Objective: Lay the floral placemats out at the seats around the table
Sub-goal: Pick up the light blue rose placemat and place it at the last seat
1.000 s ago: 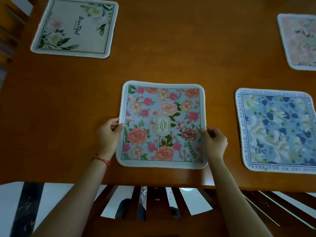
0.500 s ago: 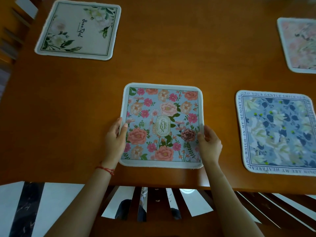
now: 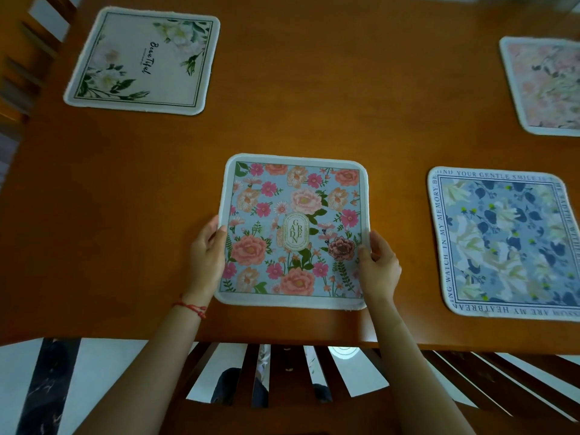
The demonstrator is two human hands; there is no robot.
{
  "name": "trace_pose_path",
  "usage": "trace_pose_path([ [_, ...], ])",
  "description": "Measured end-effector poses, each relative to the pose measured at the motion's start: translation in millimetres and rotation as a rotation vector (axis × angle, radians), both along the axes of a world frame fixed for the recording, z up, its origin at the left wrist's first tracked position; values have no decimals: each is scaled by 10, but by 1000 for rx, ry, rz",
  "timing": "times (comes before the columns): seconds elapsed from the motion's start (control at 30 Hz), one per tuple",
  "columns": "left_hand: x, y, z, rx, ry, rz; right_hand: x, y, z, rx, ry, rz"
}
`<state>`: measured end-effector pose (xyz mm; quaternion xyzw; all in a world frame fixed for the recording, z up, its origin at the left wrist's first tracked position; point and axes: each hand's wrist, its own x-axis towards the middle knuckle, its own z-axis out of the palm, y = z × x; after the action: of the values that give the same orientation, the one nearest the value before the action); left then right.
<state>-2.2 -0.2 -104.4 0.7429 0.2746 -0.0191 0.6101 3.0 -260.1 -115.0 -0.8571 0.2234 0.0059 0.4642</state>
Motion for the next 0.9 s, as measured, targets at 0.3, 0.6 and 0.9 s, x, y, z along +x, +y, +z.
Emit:
trace_pose_path([
  [0.3, -48, -13, -21, -43, 11, 5, -38, 11, 116, 32, -2, -88],
  [0.6, -18, 18, -59, -74, 23, -22, -67, -16, 142, 68, -24, 33],
  [0.9, -22, 22, -82, -65, 7, -40, -66, -54, 113, 116, -23, 48],
])
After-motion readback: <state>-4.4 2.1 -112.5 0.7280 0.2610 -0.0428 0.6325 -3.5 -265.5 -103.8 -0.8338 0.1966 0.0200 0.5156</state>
